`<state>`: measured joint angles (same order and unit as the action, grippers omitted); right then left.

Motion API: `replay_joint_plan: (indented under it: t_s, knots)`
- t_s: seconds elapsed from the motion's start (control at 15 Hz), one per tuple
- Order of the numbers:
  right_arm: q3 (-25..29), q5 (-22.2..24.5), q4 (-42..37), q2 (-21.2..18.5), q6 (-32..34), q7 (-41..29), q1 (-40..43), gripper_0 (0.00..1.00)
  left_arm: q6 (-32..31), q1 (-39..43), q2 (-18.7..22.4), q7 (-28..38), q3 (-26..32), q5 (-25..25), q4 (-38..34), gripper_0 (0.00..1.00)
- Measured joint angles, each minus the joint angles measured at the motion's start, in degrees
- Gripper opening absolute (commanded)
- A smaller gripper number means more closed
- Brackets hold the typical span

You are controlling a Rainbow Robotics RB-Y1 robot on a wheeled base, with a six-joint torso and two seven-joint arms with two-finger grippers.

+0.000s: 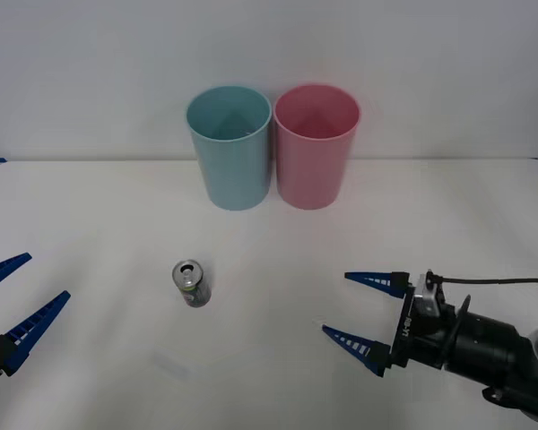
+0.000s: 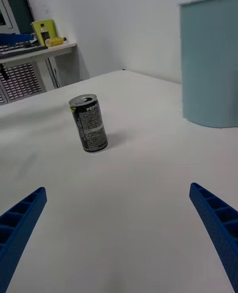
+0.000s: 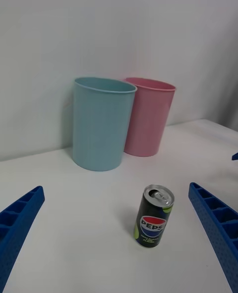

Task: Grasp the object on the table and drop it into the matching bin: aluminum can to the light blue bin, PET bottle to the pink bin.

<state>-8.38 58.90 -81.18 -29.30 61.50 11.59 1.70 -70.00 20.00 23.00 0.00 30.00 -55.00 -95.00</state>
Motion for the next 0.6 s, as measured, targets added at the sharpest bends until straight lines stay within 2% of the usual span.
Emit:
replay_joint_plan:
  t_s: [0.2,0.6]
  knots:
    - [6.51,1.09,-3.91,-1.26,3.97,-5.42,5.20,1.00,0.00,0.00,0.00,0.00,0.00,0.00,0.00,1.00]
    - [19.05,3.77,-14.04,-1.67,6.18,-15.83,16.16,1.00,0.00,0.00,0.00,0.00,0.00,0.00,0.00,1.00]
